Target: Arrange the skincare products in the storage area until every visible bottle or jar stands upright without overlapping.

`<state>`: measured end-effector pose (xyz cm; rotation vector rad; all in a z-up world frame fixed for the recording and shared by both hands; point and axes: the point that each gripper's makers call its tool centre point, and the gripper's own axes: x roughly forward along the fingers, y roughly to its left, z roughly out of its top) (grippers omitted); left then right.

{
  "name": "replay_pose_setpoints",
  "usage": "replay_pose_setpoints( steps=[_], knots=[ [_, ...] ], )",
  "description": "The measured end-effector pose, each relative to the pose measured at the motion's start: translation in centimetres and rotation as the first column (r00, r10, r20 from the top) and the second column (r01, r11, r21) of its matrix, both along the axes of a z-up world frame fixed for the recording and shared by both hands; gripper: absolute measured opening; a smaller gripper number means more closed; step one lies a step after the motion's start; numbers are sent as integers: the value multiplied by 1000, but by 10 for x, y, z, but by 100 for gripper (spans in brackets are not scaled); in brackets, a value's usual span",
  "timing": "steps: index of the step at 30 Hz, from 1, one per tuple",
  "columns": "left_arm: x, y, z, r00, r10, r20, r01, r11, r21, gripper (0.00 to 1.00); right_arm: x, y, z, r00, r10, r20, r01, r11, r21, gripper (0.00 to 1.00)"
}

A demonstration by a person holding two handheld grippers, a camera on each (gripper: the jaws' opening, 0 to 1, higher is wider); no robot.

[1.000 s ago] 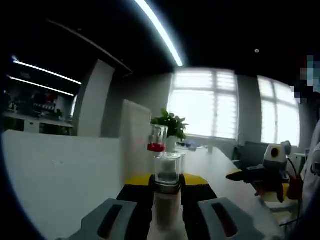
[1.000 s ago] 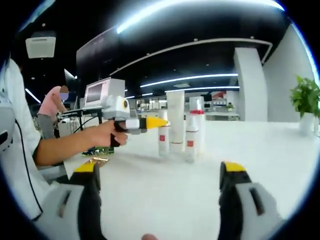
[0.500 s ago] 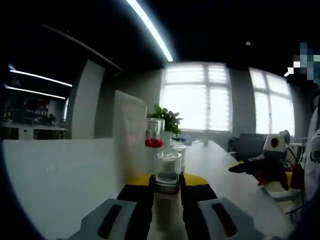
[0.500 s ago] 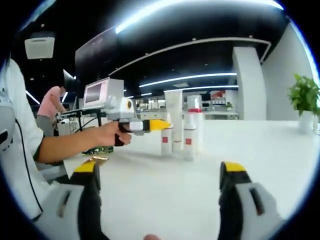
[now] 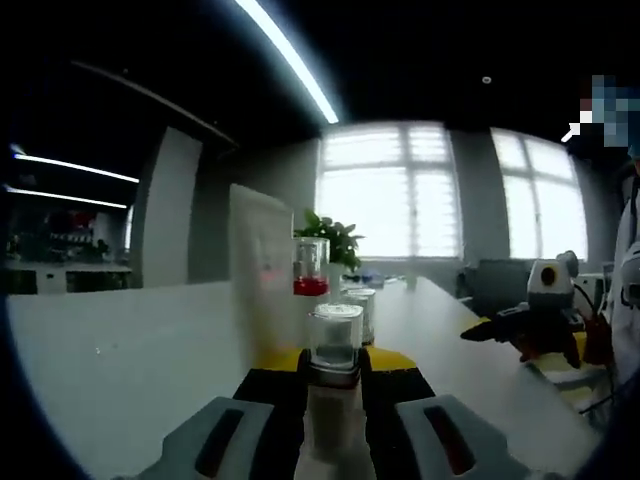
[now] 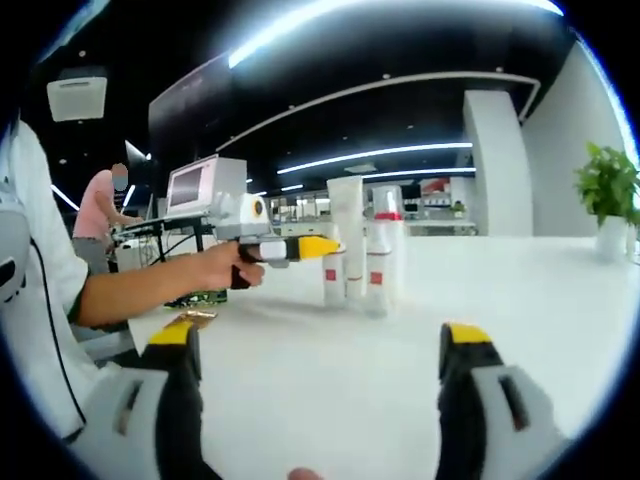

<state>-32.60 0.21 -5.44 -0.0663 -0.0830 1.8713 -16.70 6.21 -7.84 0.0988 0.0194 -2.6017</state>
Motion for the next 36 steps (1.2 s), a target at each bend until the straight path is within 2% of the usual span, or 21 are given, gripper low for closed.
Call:
replay_pose_setpoints(
  steps=[3, 11, 14, 22, 28, 31, 36],
  knots=[
    [0, 0, 0, 1000, -9, -5, 9, 1000, 5, 20, 0, 0, 2, 1000, 0, -11, 0, 1000, -1, 99],
    [-1, -1, 1, 999, -6, 43, 5, 999, 36, 21, 1, -5, -2, 1000, 27, 0, -27, 999, -16, 97],
    [0, -1, -1, 999, -5, 54, 3, 1000, 25, 25, 1, -4, -1, 1000, 28, -3, -28, 1000, -15, 97],
    [3, -6, 2, 999, 8, 51, -9, 1000, 23, 25, 1, -7, -1, 999, 39, 0, -39, 999, -24, 96],
    [2, -16, -4, 998, 38, 51, -38, 999, 1, 24, 0, -5, 1, 999, 31, -9, -32, 999, -18, 95],
    [1, -16, -5, 997, 45, 64, -45, 999, 7, 23, 1, -4, 3, 999, 29, -14, -30, 999, -13, 95],
    [1, -15, -6, 998, 48, 49, -47, 999, -8, 23, 0, -4, 2, 1000, 27, -14, -27, 1000, -13, 94]
  ],
)
